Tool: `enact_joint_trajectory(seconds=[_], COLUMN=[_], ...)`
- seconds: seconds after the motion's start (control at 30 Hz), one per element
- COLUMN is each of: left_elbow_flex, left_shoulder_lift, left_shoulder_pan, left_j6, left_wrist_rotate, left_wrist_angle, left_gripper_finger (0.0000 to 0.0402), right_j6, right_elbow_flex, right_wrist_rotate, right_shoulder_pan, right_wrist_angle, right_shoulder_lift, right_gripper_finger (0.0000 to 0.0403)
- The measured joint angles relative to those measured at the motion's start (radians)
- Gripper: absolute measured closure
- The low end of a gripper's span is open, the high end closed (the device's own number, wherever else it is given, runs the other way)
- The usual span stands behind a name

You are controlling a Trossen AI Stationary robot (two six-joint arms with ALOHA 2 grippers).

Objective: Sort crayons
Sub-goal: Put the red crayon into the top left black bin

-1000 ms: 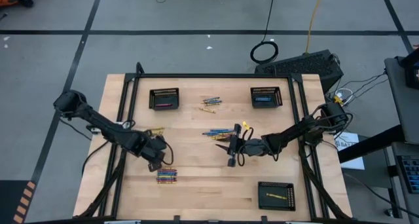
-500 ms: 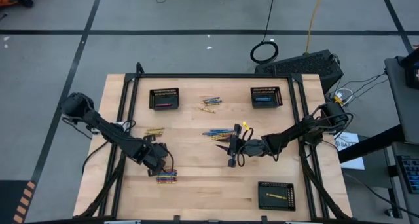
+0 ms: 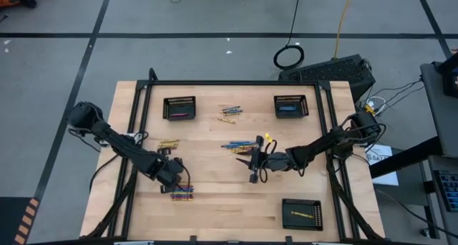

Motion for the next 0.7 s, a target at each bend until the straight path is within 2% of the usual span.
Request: enact_joint_trajectory(seconds=[0.13,0.27,0.37,0.5,0.7], left_elbow_flex=[0.088,0.202,0.265,0.293,0.293], left_shoulder_lift=[0.003,0.002,0.001,0.000,-0.016], left_shoulder_pan=[0.018,0.067,0.146,0.332,0.696], left_j6=[0.084,0.199,0.329,0.535,0.848], left_wrist_rotate=[-0.062,-0.264,-0.383,-0.403,-0.377], left_wrist_angle=[-0.107,-0.217,-0.203,-0.193,-0.128], left_gripper_finger=[0.0397,0.0399,0.0400,0.0400,0.0401], right_j6=[-0.020,-0.022,-0.015,0.005,0.017], right_elbow_flex=[0.000,0.000,0.000,0.000,0.000], right_wrist_rotate=[0.000,0.000,0.000,0.000,-0.004], right_shoulder_pan=[0.007,0.007,0.007,0.010,0.016], right_wrist_angle=[-0.015,-0.012,-0.015,-0.016,-0.017], right_shoulder_lift=[-0.031,-0.048,-0.049,-0.049,-0.049], right_gripper_finger=[0.0330,0.0330,0.0330,0.0330,0.0330])
